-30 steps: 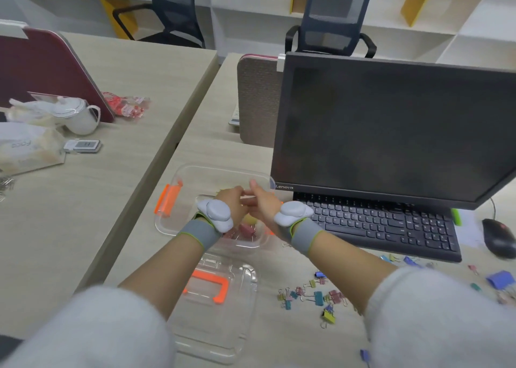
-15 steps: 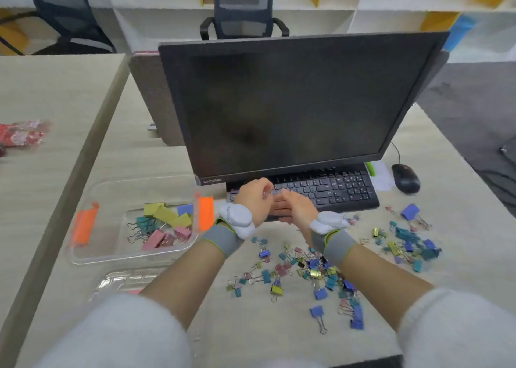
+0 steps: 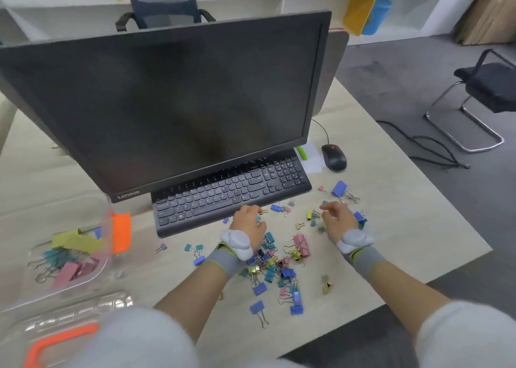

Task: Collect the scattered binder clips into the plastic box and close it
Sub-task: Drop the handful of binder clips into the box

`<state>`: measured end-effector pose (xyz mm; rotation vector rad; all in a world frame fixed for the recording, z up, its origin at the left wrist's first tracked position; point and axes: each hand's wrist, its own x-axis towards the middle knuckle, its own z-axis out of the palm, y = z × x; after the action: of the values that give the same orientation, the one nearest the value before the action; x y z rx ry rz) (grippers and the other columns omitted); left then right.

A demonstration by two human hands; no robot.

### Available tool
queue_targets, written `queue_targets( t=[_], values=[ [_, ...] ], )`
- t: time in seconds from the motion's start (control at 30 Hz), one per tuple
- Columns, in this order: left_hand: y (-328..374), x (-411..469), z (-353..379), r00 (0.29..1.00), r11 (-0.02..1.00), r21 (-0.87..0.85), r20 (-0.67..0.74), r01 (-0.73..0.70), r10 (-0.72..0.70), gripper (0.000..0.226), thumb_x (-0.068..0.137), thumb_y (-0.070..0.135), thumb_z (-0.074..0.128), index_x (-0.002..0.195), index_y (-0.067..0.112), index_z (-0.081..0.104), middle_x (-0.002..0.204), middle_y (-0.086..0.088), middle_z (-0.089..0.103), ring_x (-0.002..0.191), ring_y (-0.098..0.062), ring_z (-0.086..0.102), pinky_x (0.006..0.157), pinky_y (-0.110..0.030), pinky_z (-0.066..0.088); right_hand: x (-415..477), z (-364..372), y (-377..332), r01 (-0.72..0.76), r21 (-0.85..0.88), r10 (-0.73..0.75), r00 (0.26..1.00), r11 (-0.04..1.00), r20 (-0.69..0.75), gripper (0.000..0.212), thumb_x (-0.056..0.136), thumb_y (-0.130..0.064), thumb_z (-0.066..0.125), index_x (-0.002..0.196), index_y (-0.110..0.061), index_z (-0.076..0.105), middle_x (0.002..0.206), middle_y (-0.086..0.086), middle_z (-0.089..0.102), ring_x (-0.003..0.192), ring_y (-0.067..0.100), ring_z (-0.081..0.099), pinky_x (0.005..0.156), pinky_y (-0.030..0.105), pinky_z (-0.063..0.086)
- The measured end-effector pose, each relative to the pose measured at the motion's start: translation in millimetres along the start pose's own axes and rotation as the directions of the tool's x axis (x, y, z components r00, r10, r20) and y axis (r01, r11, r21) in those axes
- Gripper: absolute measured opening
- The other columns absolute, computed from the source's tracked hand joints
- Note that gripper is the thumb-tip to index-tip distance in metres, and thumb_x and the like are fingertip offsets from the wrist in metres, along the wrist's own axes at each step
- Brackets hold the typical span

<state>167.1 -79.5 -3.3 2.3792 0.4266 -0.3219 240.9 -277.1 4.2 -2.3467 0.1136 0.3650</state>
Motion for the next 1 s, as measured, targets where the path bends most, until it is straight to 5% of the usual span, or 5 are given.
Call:
queue_targets(
  t=[0.17,0.3,0.57,0.73,1.0],
  values=[
    [6.5,11.4,17.7,1.000,0.999,0.042,-0.023,0.008,-0.007,0.041,0.095,0.020,0.044,0.135,0.013,0.040,0.145,-0.007,0.035,0.131,-0.028,0.034,0.105,-0.037,0.035,23.4,-30.1,31.6,-0.040,-0.257,-0.004,0.986,0.965,-0.168,0.036,0.088,-0.016,0.057,0.123,-0.011,0.057,0.136,0.016,0.047,0.121,0.036,0.046,0.102,0.038,0.038],
    [12.9,22.8,30.2,1.000,0.991,0.132,0.000,-0.013,0.013,0.047,0.096,0.026,0.044,0.140,0.016,0.034,0.149,-0.004,0.031,0.135,-0.027,0.030,0.108,-0.037,0.033,41.7,-40.4,55.7,-0.130,-0.294,0.109,0.990,0.947,-0.086,0.055,0.092,-0.035,0.053,0.142,-0.020,0.036,0.152,0.014,0.028,0.138,0.035,0.029,0.113,0.041,0.028],
    [13.4,40.7,60.8,0.999,0.975,0.217,0.038,-0.034,0.026,0.055,0.094,0.045,0.040,0.144,0.026,0.027,0.156,0.000,0.020,0.142,-0.025,0.020,0.112,-0.041,0.025,55.9,-25.2,68.5,-0.006,-0.187,0.012,1.000,0.982,0.029,0.067,0.092,-0.038,0.053,0.147,-0.013,0.025,0.155,0.012,0.022,0.143,0.029,0.021,0.117,0.038,0.019],
    [10.3,45.6,78.4,0.995,0.970,0.229,-0.031,-0.081,0.091,0.058,0.092,0.052,0.039,0.143,0.028,0.028,0.155,0.000,0.021,0.142,-0.025,0.022,0.113,-0.041,0.021,54.3,-14.5,72.8,0.099,-0.179,-0.091,0.994,0.979,0.052,0.060,0.087,-0.033,0.062,0.138,-0.009,0.042,0.149,0.015,0.034,0.138,0.030,0.029,0.114,0.040,0.024],
    [28.7,56.7,79.5,0.952,0.960,0.231,-0.224,-0.158,0.210,0.039,0.091,0.046,0.044,0.120,0.020,0.052,0.121,-0.003,0.045,0.108,-0.024,0.042,0.088,-0.034,0.035,53.3,-5.2,78.7,0.296,-0.230,-0.269,0.953,0.927,0.141,0.044,0.080,-0.027,0.070,0.120,-0.013,0.061,0.133,0.013,0.045,0.122,0.031,0.042,0.103,0.035,0.035]
  ],
)
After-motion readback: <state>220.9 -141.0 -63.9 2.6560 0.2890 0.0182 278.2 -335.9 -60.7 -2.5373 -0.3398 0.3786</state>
